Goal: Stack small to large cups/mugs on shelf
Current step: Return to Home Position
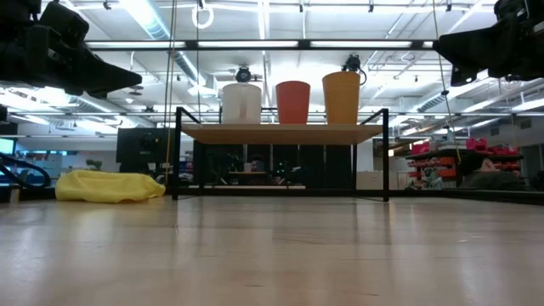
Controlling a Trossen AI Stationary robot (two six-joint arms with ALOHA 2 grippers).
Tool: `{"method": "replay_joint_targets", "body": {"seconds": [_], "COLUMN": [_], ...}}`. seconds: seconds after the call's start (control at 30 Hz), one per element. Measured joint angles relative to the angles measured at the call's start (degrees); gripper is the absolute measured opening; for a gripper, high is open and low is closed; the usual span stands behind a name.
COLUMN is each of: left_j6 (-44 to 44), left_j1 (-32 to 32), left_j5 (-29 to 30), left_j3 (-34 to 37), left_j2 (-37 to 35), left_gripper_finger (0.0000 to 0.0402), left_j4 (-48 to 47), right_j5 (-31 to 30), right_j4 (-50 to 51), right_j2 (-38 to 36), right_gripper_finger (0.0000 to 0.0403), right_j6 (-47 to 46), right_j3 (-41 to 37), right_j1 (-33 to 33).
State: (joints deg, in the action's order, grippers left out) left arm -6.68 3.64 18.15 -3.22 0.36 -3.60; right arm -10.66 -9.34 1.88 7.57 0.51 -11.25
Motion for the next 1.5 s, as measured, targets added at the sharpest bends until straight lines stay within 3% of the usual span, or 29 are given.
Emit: {"method": "replay_joint_targets", "body": {"seconds": [0.4,1.5], "left_j6": [0.0,0.0], "left_j1": [0.0,0.0], "left_j5": [0.0,0.0], "left_j3": [-0.02,-0.02], "left_j2": [0.0,0.0], "left_gripper_finger": [0.0023,0.0035], "left_j4": [-0.04,-0.04], "right_j5": [0.0,-0.02], "right_j4": [-0.02,-0.02], "right_j2": [-0.01,-0.01], "right_gripper_finger": [0.0071,0.0071], "right_j6": [0.0,0.0], "right_j3": [0.0,0.0], "right_j1": [0.0,-0.02]}}
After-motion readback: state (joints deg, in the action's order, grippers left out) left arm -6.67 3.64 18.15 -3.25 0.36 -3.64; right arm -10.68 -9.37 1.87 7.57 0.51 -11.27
